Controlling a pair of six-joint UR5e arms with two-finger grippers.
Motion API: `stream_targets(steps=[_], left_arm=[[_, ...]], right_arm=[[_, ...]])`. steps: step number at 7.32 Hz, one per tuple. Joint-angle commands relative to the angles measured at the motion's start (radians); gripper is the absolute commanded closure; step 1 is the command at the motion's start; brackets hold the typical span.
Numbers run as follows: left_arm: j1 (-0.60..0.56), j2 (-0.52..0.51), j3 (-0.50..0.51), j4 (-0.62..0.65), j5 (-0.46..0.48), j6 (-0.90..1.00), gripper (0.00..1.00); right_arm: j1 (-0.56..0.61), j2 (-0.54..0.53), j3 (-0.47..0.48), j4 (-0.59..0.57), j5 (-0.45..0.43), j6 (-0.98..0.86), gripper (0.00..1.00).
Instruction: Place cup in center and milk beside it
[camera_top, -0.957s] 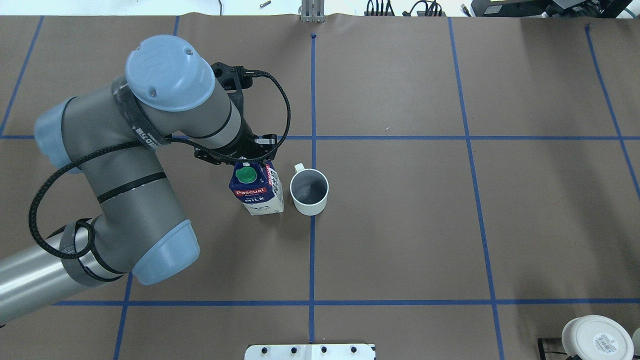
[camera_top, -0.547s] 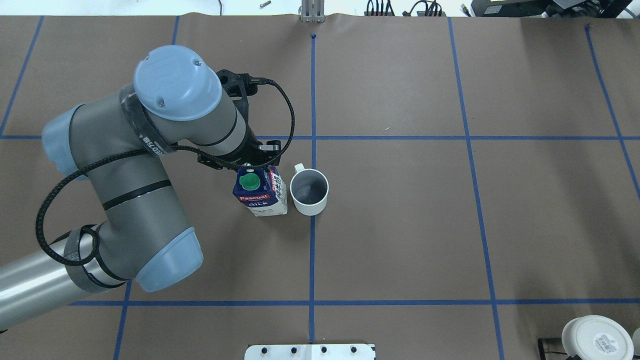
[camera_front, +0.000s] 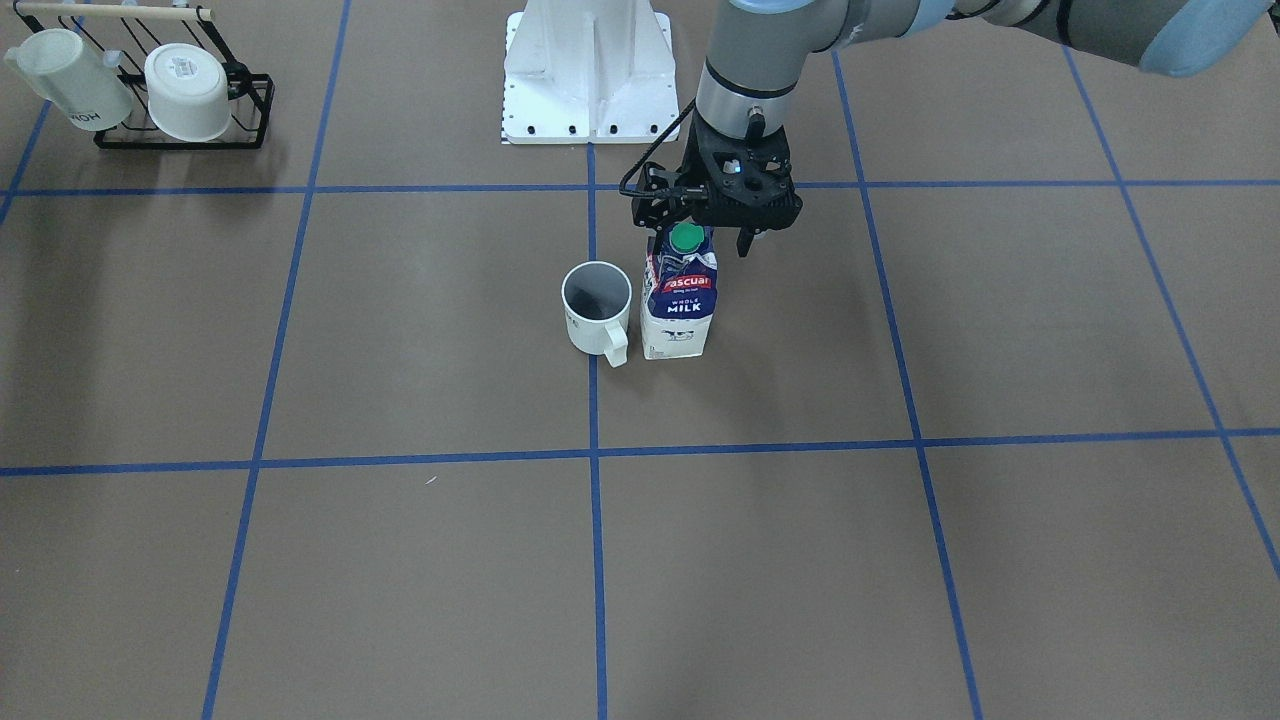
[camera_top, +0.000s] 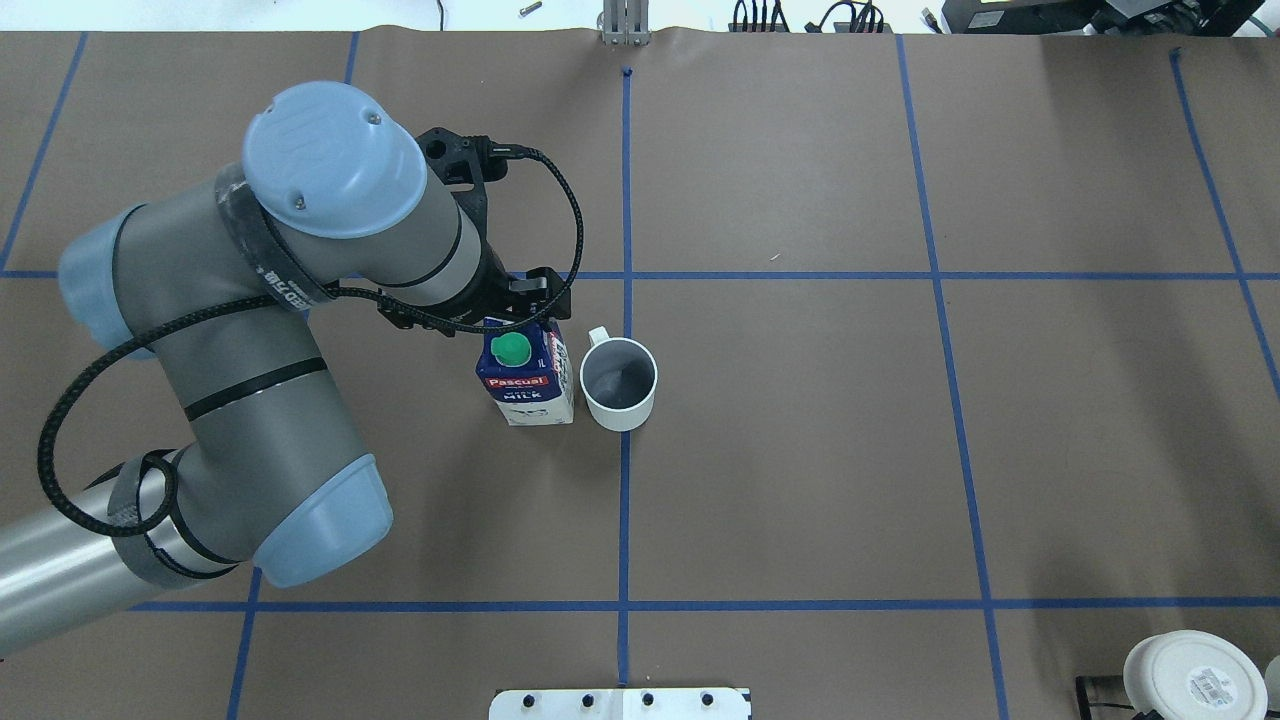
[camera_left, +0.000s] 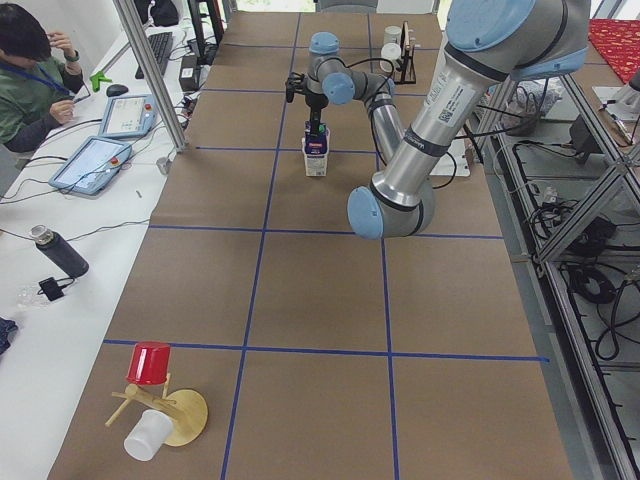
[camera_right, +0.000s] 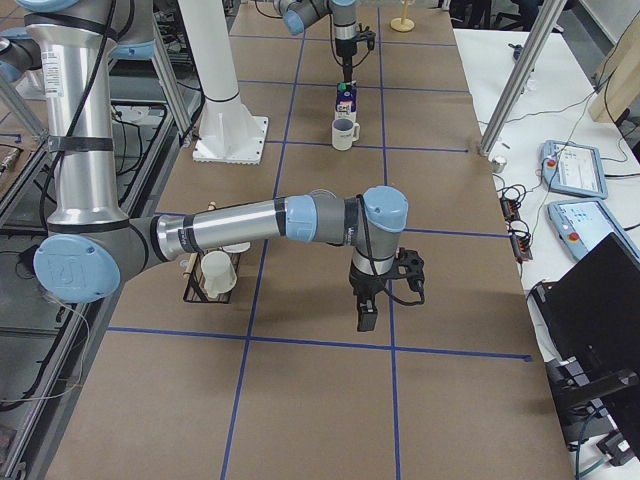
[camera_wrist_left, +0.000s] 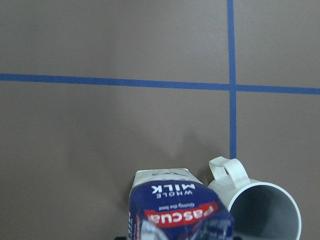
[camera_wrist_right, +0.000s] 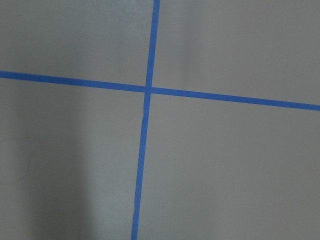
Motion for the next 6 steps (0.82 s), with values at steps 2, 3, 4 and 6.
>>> stream_targets(steps=[2, 3, 4, 6], left_arm=[[-0.082, 0.031, -0.022, 0.0, -0.006, 0.114, 0.02], [-0.143, 0.072, -0.028, 0.0, -0.023, 0.234, 0.02], [-0.232, 0.127, -0.027, 0.0, -0.093, 0.381, 0.02], [-0.459, 0.268, -0.005, 0.0, -0.236, 0.734, 0.02]], right_arm=[[0.0, -0.021, 0.002, 0.001, 0.0, -0.001, 0.0], [0.0, -0.027, 0.002, 0.0, 0.0, -0.001, 0.0], [0.0, -0.036, 0.002, 0.0, 0.0, -0.001, 0.0], [0.0, -0.058, 0.002, 0.0, 0.002, -0.001, 0.0]])
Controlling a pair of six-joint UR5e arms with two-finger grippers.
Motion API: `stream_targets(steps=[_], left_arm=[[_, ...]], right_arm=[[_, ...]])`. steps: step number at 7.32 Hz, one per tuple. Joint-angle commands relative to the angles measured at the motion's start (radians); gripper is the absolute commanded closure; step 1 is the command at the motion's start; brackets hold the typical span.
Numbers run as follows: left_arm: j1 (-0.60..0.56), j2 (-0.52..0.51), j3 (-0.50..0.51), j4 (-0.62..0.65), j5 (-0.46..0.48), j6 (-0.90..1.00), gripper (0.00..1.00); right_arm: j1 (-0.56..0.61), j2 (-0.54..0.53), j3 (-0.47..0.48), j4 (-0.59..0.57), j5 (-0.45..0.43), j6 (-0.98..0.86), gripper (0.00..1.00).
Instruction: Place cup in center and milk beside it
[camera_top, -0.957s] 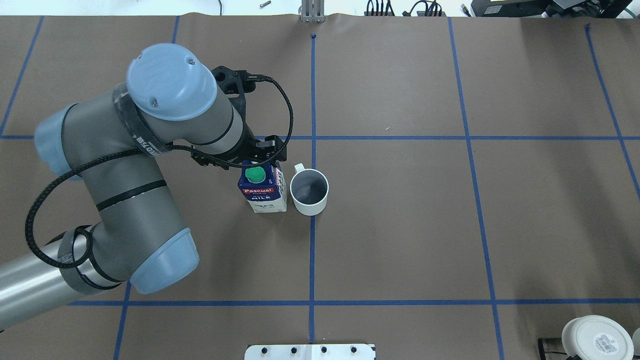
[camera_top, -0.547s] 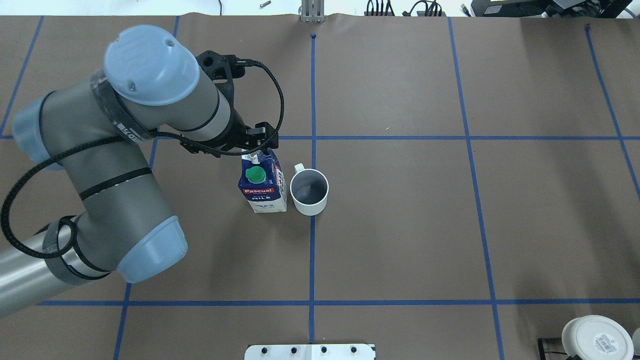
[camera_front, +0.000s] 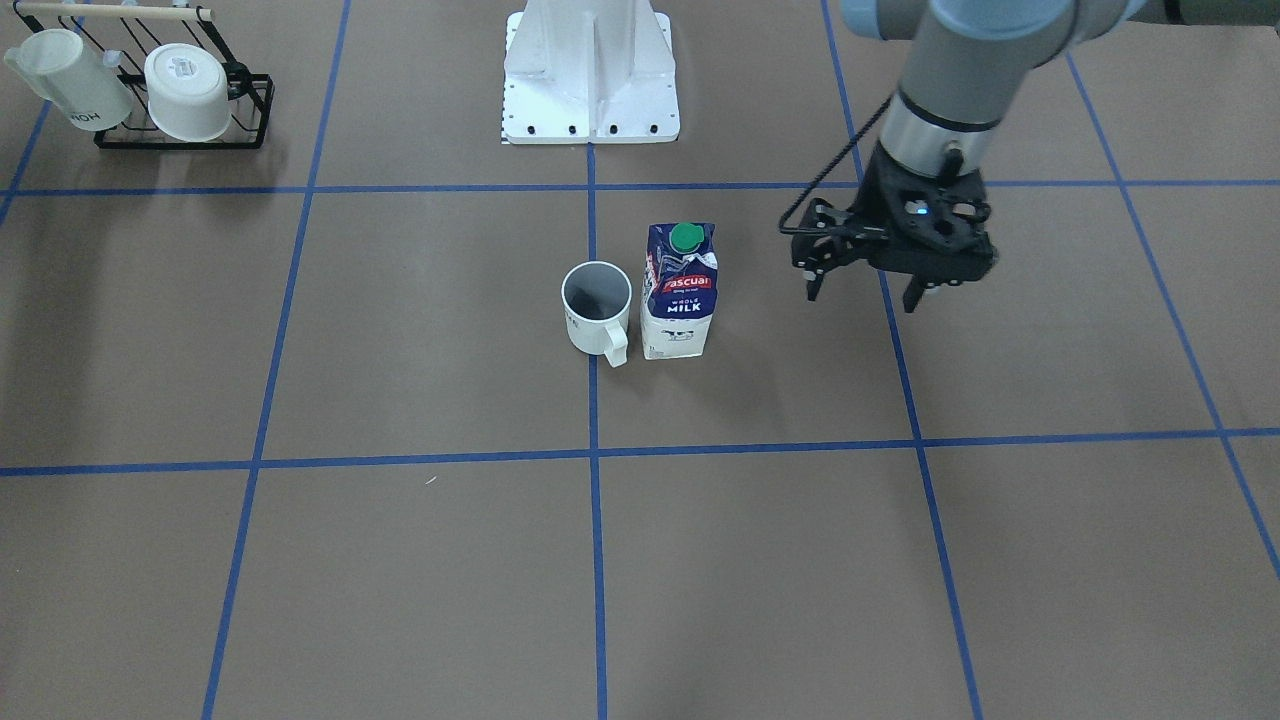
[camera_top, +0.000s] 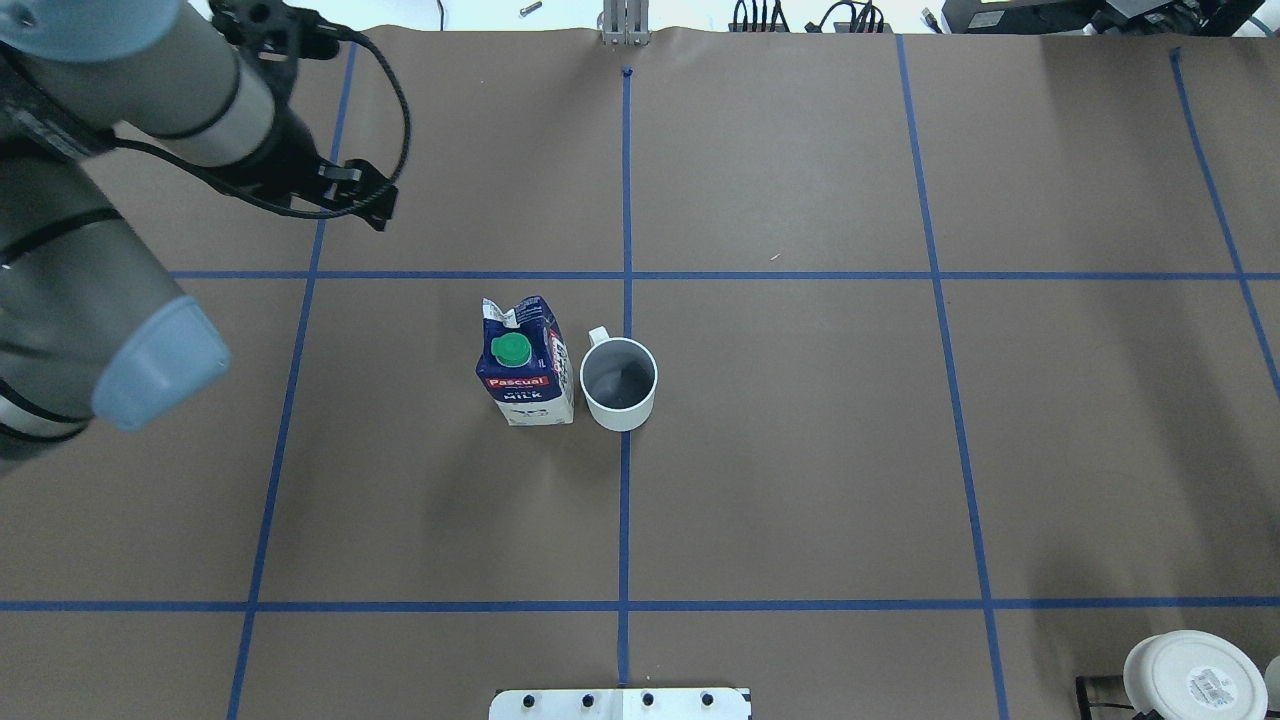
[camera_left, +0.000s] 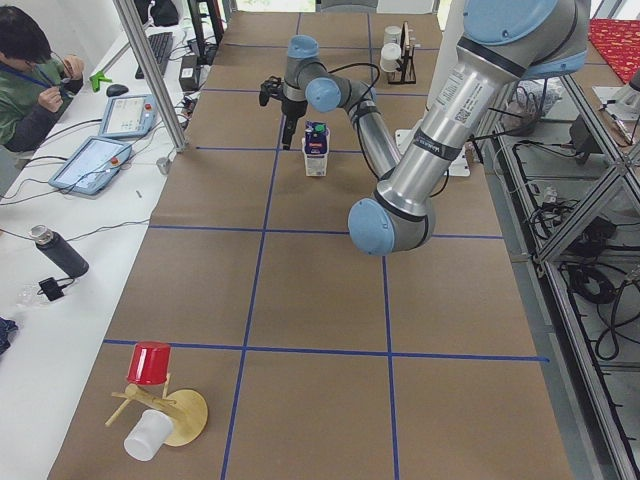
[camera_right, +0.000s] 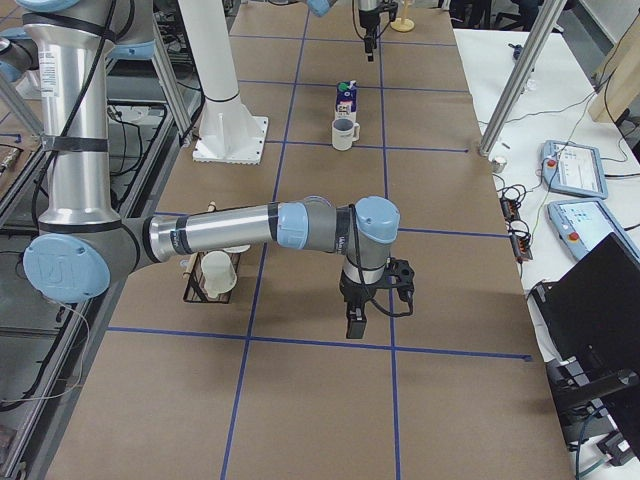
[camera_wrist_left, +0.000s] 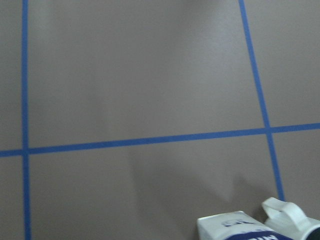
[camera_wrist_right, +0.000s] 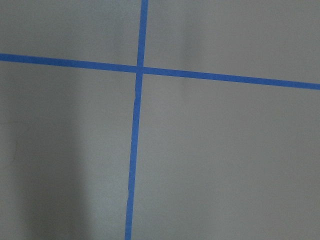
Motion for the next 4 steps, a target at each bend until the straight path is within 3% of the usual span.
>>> stream_targets(steps=[1, 3, 4], left_arm=[[-0.259, 0.147, 0.06, 0.0, -0.148, 0.403, 0.02], [-0.483, 0.228, 0.196, -0.002, -0.232, 0.747, 0.02], [-0.512, 0.297, 0.235, -0.012, -0.227, 0.861, 0.02]], right_arm=[[0.0, -0.017, 0.0, 0.0, 0.001, 0.0, 0.0], [0.0, -0.022, 0.0, 0.0, 0.001, 0.0, 0.0], [0.0, -0.023, 0.0, 0.0, 0.001, 0.0, 0.0]])
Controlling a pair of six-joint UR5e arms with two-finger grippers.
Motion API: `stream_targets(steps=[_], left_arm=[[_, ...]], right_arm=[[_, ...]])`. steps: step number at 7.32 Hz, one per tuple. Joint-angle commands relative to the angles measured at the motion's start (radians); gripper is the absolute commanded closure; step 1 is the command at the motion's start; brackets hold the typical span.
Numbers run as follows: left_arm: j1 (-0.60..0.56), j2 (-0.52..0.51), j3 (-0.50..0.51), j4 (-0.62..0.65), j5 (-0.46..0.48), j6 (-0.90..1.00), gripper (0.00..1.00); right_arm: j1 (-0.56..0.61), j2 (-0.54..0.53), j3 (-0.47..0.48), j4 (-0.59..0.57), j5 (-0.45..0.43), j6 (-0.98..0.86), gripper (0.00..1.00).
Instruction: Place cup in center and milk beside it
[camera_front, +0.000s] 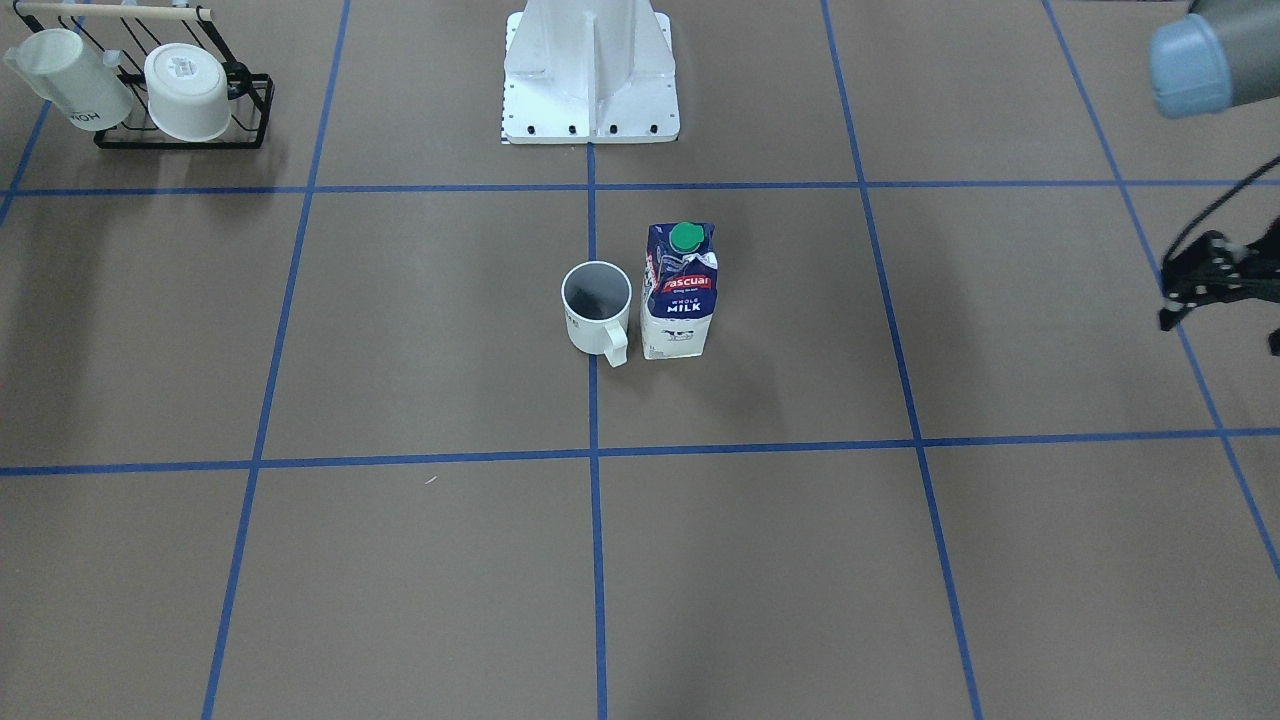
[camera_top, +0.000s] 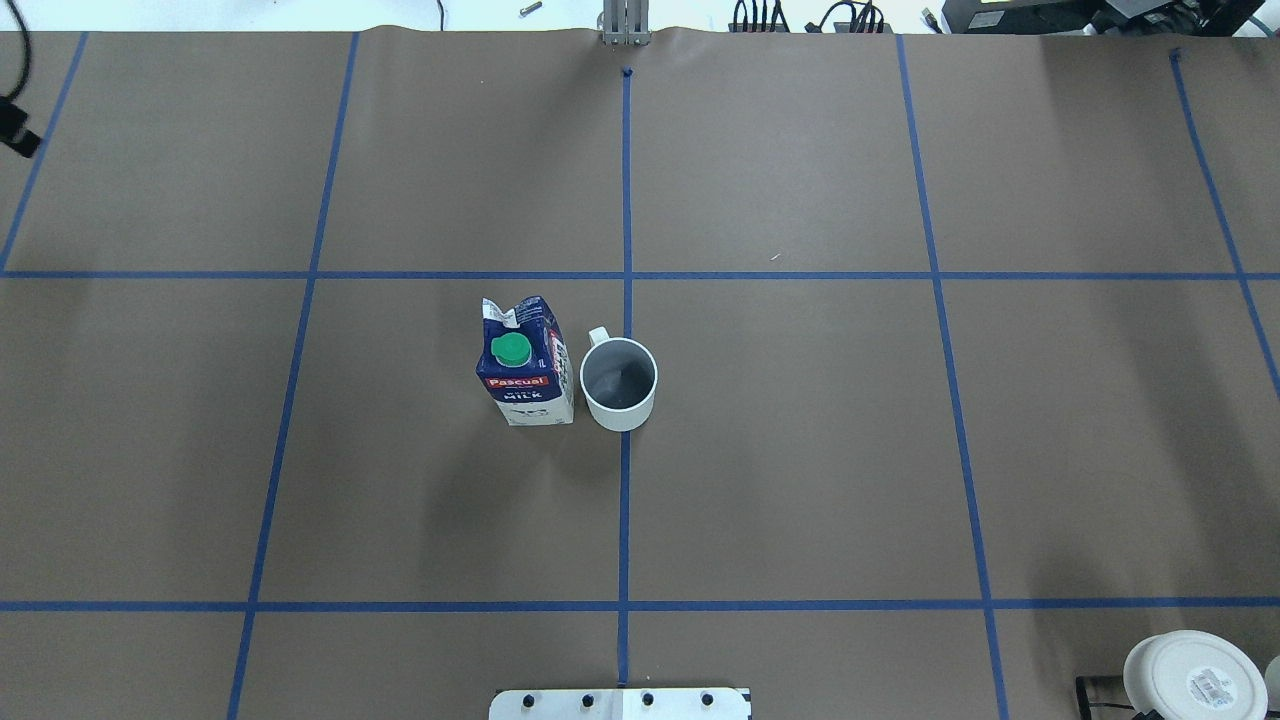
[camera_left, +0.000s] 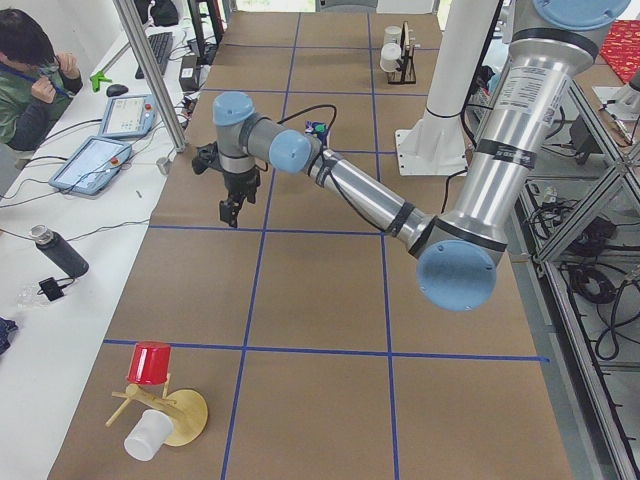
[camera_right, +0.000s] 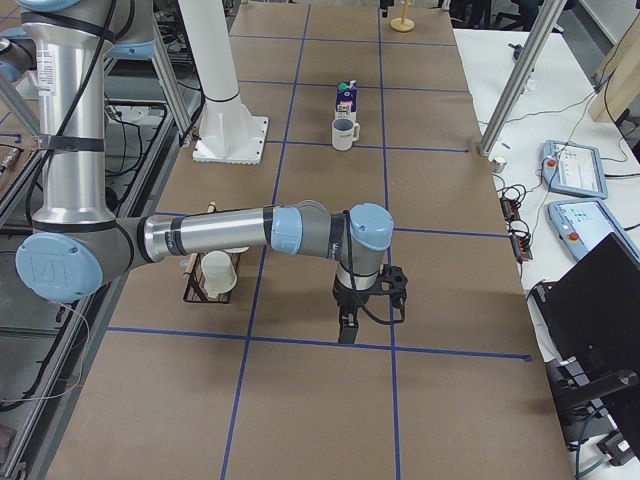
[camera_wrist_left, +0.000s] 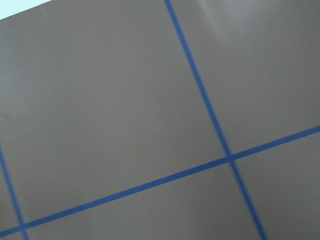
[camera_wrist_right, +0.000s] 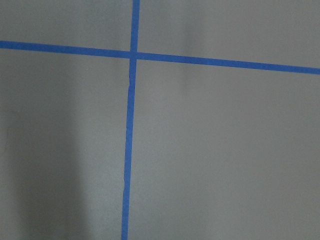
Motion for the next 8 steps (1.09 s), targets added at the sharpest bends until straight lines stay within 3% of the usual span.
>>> stream_targets(steps=[1, 5, 8], left_arm=[[-0.1, 0.134, 0.073, 0.003, -0.01, 0.186, 0.02], [-0.179, 0.272, 0.081, -0.024, -0.019, 0.183, 0.02], [-0.182, 0.301, 0.026, -0.027, -0.01, 0.186, 0.02]], right_arm=[[0.0, -0.002, -0.002, 0.0, 0.0, 0.0, 0.0], [0.0, -0.002, 0.0, 0.002, -0.002, 0.0, 0.0], [0.0, -0.002, 0.002, 0.002, 0.0, 0.0, 0.0]])
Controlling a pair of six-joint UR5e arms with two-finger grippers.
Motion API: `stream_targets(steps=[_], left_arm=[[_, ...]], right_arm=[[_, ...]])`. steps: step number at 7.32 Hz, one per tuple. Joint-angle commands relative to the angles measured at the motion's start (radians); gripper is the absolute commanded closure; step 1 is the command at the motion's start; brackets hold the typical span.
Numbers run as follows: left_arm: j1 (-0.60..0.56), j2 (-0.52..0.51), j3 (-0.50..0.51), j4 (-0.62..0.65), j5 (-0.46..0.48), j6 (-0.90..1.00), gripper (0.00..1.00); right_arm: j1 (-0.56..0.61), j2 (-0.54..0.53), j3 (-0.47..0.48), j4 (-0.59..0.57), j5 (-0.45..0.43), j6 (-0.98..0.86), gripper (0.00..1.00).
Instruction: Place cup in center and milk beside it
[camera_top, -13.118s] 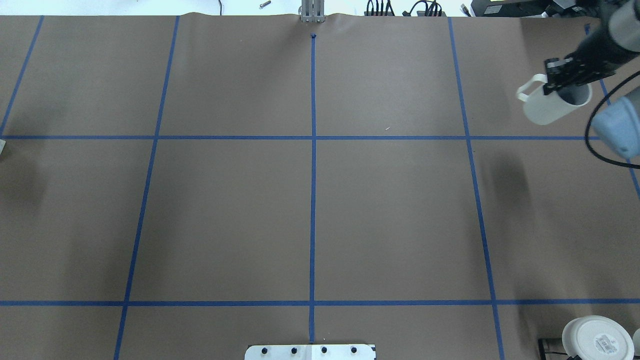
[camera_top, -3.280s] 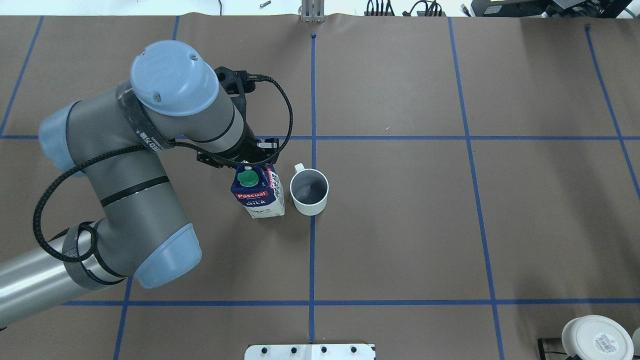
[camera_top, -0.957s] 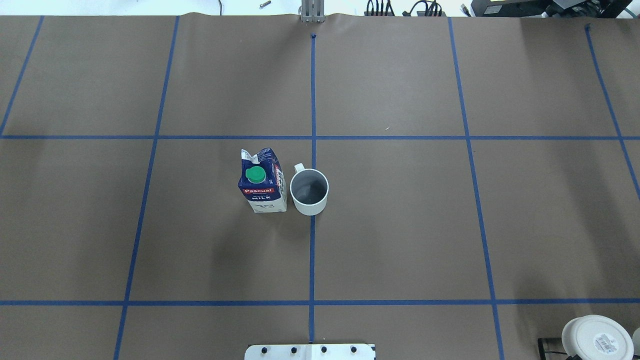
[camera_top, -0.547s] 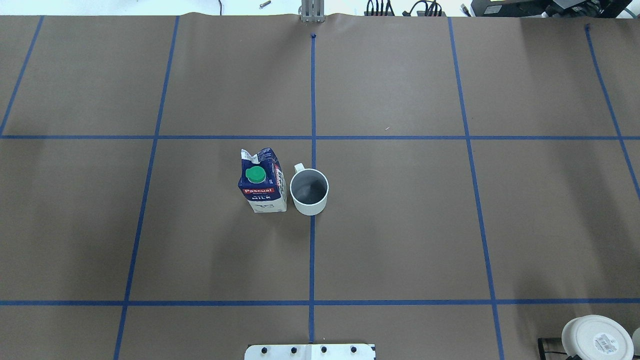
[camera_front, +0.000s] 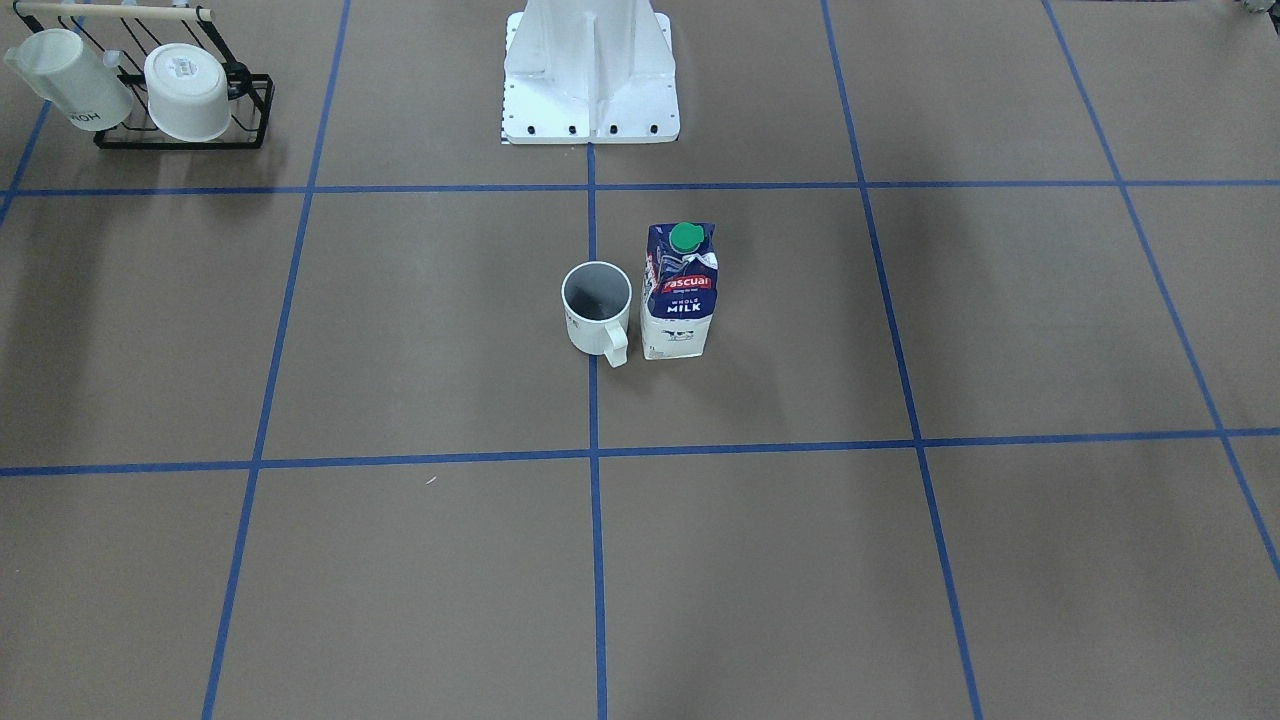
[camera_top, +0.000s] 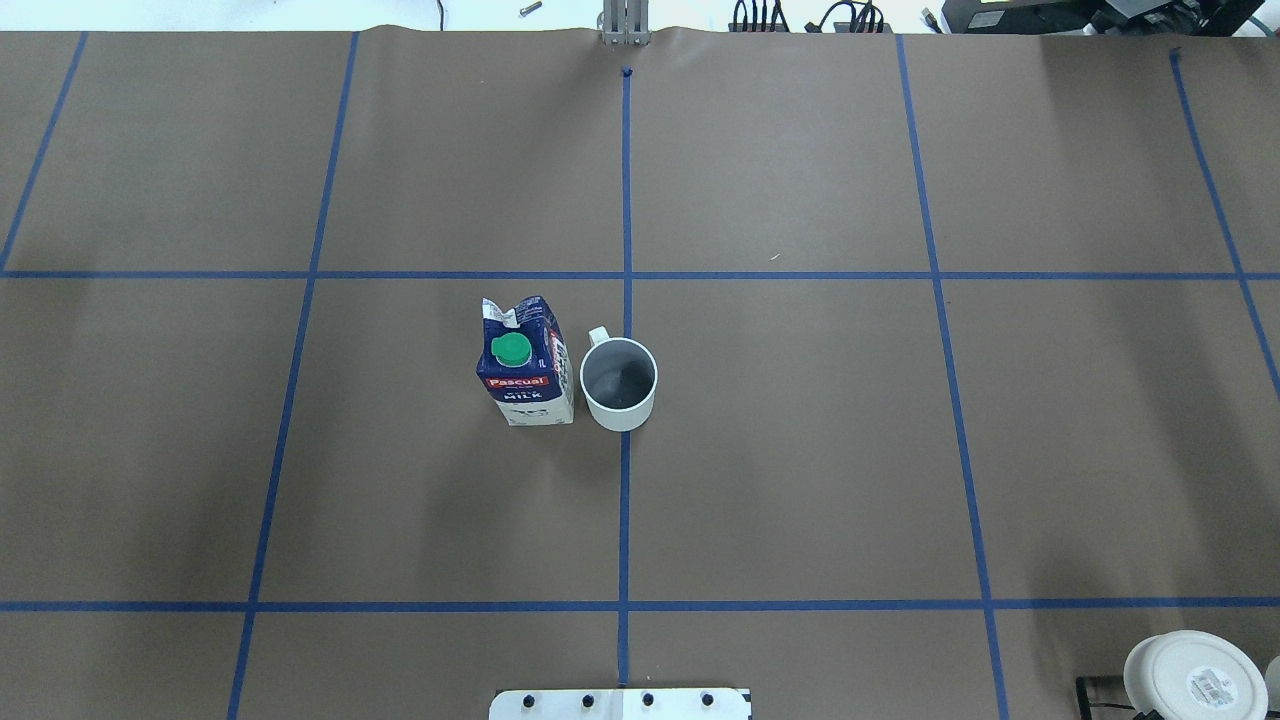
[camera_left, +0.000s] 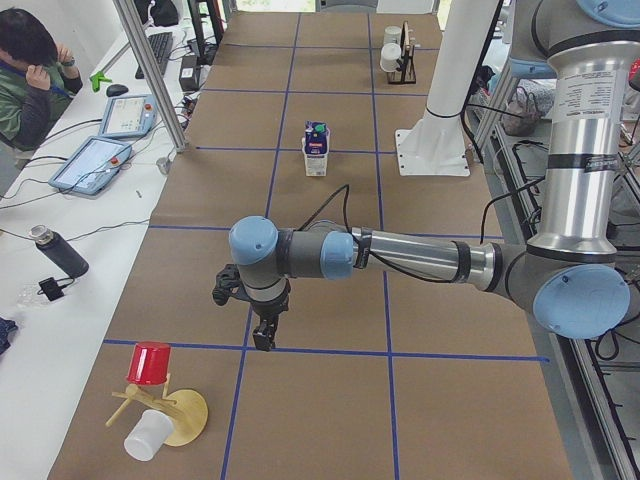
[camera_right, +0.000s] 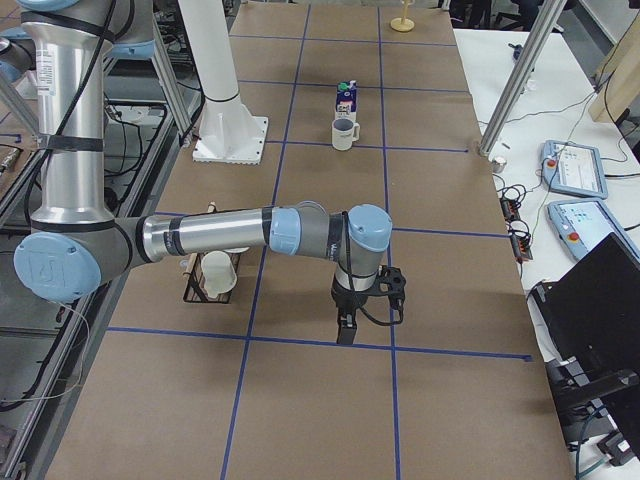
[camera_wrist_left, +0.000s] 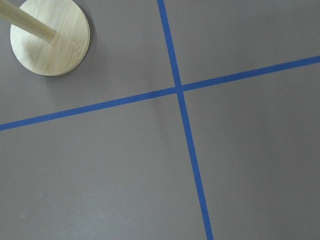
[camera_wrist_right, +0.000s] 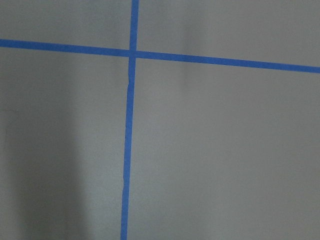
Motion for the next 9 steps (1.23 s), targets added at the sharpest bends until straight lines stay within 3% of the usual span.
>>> stream_targets(steps=[1, 9], left_arm=[[-0.002, 0.021, -0.042, -0.002, 0.006, 0.003, 0.02], [0.0, 0.049, -0.048, -0.004, 0.007, 0.002, 0.02]], right_arm=[[0.0, 0.0, 0.002, 0.0, 0.005, 0.0, 0.0], [0.0, -0.003, 0.001, 0.0, 0.062, 0.0, 0.0]])
